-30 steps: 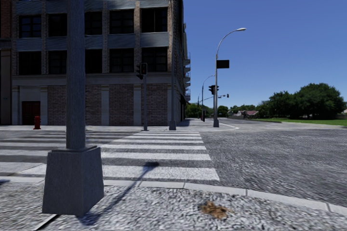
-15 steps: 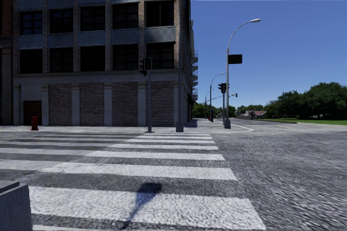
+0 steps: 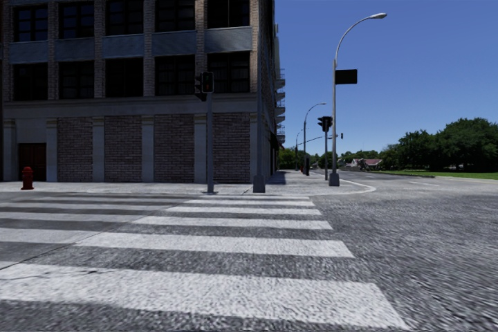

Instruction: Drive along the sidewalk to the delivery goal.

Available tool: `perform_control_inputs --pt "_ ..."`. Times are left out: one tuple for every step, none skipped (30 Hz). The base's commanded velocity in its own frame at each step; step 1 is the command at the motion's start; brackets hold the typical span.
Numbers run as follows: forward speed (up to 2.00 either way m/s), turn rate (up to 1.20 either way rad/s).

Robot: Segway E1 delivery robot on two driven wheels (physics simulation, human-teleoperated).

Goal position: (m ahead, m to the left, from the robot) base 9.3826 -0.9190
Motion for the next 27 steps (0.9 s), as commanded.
perform_control_inputs --pt "1.99 0.00" --pt "1.99 0.00" --pt "1.99 0.00" --pt "1.99 0.00" --pt "1.99 0.00" --pt "1.99 0.00" --pt "1.99 0.00" --pt "1.99 0.00" --pt "1.99 0.00" --pt "1.99 0.00" --pt "1.99 0.00" --pt "1.99 0.03" --pt "1.98 0.06" --pt "1.98 0.06" --pt "1.94 0.04" --pt "1.93 0.00" --pt "1.86 0.00" --pt "1.86 0.00" --pt "1.79 0.00" --pt "1.74 0.00" --pt "1.71 0.00" --pt "1.71 0.00" --pt "1.69 -0.03" --pt "1.67 -0.15" --pt "1.67 -0.15" --pt "1.66 -0.26" --pt "1.66 -0.35"
